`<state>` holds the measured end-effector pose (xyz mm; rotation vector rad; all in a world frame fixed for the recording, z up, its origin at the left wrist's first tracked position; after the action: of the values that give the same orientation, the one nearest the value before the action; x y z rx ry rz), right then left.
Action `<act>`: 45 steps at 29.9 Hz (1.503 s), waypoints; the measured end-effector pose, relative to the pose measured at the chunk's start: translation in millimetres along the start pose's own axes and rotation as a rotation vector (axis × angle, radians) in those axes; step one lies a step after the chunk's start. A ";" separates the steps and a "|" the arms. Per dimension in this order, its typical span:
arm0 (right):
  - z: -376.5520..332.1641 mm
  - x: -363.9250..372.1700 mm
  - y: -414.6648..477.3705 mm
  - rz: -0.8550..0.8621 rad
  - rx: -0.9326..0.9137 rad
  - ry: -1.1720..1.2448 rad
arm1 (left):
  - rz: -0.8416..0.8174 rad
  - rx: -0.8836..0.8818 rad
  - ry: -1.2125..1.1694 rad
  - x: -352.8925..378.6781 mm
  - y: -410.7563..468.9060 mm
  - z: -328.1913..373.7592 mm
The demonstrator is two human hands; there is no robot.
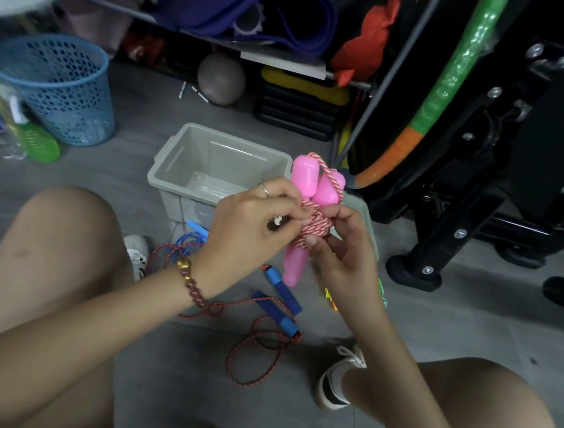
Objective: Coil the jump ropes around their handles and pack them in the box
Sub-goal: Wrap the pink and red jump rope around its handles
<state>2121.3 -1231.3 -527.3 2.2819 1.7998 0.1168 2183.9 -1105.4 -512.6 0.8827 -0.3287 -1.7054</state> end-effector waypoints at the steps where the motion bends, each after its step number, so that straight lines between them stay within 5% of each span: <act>1: -0.5 -0.6 0.7 0.011 0.007 0.032 | -0.019 0.020 0.014 0.0 1.1 0.9; 6: 0.4 -7.7 5.5 0.060 0.021 0.058 | -0.236 0.188 0.009 3.0 6.2 -3.0; 15: 1.0 -2.4 2.2 0.073 0.072 0.126 | -0.261 0.529 0.386 -0.1 8.4 1.4; 23: 7.6 2.7 -0.4 0.065 0.132 0.085 | -0.240 0.660 0.501 0.2 10.1 3.5; 45: 14.2 -5.9 -5.8 0.069 0.188 -0.159 | -0.355 0.591 0.586 9.8 9.4 -1.7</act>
<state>2117.3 -1237.6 -541.9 2.4032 1.7163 -0.2256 2190.8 -1117.1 -511.7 1.9158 -0.2872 -1.5858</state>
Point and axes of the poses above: each hand's wrist, its own y-axis towards the middle knuckle, its own x-axis out of the palm, z = x × y, the point moved 4 cm from there along y, towards the middle knuckle, and after that the axes turned 1 degree about z, right-handed, at the moved point
